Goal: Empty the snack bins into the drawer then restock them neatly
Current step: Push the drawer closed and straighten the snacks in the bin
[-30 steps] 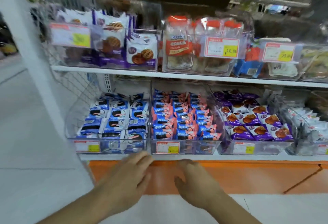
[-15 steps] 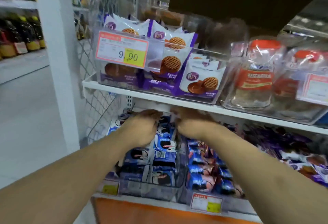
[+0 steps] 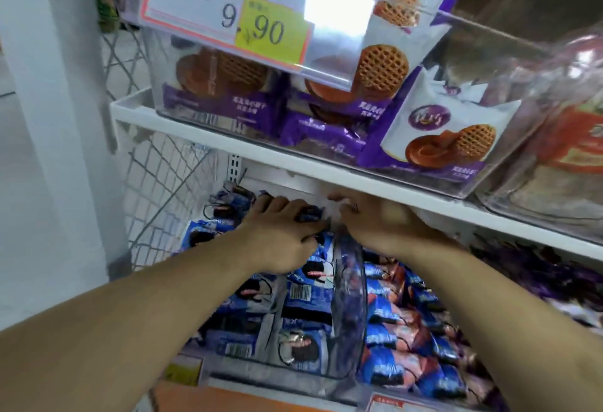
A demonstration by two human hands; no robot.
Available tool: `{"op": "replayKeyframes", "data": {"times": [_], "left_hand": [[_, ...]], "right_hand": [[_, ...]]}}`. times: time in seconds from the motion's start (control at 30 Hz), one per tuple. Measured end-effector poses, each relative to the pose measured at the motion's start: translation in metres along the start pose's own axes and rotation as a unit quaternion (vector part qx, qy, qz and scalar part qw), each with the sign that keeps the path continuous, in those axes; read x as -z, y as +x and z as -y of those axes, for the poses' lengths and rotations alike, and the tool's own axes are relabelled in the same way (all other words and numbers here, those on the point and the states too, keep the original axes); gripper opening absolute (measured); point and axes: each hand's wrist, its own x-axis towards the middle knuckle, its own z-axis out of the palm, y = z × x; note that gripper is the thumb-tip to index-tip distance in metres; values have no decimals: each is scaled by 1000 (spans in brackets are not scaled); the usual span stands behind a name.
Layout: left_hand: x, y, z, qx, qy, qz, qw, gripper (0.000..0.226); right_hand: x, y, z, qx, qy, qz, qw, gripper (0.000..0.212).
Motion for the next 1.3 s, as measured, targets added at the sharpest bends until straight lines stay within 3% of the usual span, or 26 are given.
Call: {"op": "replayKeyframes", "data": {"times": [0.1, 0.2, 0.27, 0.37, 0.47, 0.73, 0.87, 0.93, 1.0, 1.1, 1.2, 1.3], "left_hand": [[3, -5, 1, -1, -17, -22, 1000, 60], [2, -19, 13, 35, -12, -51, 998, 82], [1, -28, 21, 62, -15, -32, 997, 89], [4, -38, 24, 92, -14, 25, 995, 77], [6, -37, 20, 97, -2, 43, 994, 81], [5, -52, 11, 54, -8, -31, 998, 68], [0, -60, -10, -2, -24, 37, 999, 66], [-3, -60, -13, 2, -29, 65, 997, 68], [-1, -61, -11, 15, -37, 35, 999, 65], [8, -61, 3, 77, -19, -68, 995, 65], [16, -56, 22, 153, -2, -62, 986, 71], [12, -48, 23, 169, -79, -52, 981, 69]], "right_hand": [[-2, -1, 0, -2, 57, 16, 998, 43], [0, -2, 1, 6, 27, -10, 1000, 34], [4, -5, 3, -2, 38, -29, 999, 28], [7, -10, 4, -13, 50, -2, 999, 30], [14, -15, 5, 1, 46, 23, 999, 31], [28, -46, 9, 53, 48, 57, 996, 34], [12, -54, 1, 146, -2, 12, 989, 12], [6, -54, -3, 153, -8, 10, 988, 15], [3, -53, -3, 146, -2, 10, 989, 23], [4, -54, 0, 124, 5, 12, 992, 18], [5, -56, 0, 114, 9, 22, 993, 20], [2, -56, -2, 109, 24, 11, 994, 20]]}}
